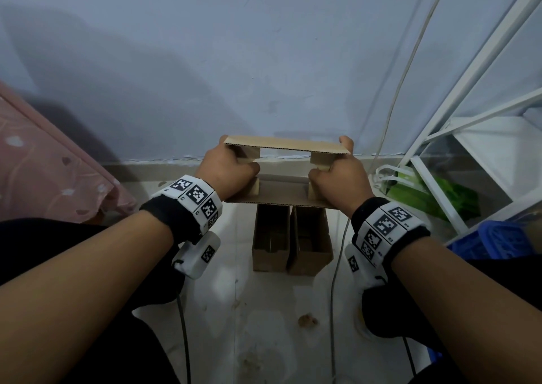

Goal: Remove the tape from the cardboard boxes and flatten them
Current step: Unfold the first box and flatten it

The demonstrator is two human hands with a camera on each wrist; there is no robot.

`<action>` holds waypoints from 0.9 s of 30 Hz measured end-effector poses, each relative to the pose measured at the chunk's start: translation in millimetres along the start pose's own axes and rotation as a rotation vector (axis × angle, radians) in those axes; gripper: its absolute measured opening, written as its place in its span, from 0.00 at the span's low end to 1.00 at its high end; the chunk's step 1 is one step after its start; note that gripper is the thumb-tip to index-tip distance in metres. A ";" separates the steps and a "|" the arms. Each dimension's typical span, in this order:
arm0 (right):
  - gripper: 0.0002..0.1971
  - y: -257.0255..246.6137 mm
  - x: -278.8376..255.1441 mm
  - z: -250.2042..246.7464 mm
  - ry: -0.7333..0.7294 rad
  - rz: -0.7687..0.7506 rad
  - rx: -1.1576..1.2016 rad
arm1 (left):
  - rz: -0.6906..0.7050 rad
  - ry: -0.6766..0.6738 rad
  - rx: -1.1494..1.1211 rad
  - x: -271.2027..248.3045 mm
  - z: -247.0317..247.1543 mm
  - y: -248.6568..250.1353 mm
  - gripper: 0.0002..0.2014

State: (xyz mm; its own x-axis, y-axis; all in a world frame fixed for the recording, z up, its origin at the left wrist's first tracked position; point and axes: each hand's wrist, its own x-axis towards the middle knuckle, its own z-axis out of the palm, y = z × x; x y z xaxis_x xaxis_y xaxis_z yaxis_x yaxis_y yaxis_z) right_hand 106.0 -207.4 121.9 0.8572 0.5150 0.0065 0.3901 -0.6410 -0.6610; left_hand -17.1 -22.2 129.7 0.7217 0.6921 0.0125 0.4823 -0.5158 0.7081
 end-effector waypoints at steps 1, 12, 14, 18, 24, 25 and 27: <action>0.14 -0.2 0.3 0.1 0.001 -0.008 -0.005 | 0.000 0.001 0.002 -0.1 -0.2 0.1 0.14; 0.20 1.7 1.6 0.6 -0.005 0.001 -0.025 | 0.000 -0.015 0.004 0.3 0.1 -0.1 0.14; 0.19 1.7 1.4 0.5 -0.004 -0.006 -0.027 | 0.006 -0.015 0.001 0.6 -0.3 -0.5 0.13; 0.18 2.0 1.9 1.6 -0.015 0.004 -0.034 | 0.007 -0.028 0.000 0.8 0.5 -1.2 0.14; 0.07 5.2 5.8 3.3 -0.025 -0.016 -0.055 | -0.003 -0.054 0.019 3.0 3.4 -3.0 0.16; 0.08 6.3 6.8 3.6 -0.021 -0.020 -0.050 | -0.007 -0.058 0.018 2.9 3.6 -3.0 0.15; 0.13 8.2 9.1 4.3 -0.007 -0.029 -0.024 | -0.023 -0.069 0.022 4.1 4.3 -3.9 0.18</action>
State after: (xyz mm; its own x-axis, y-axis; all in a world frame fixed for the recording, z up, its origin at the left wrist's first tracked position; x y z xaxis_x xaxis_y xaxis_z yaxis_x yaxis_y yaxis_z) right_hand 115.5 -205.5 113.3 0.8431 0.5373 0.0206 0.4228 -0.6389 -0.6427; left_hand -13.9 -19.5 124.0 0.7426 0.6677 -0.0526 0.5091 -0.5116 0.6922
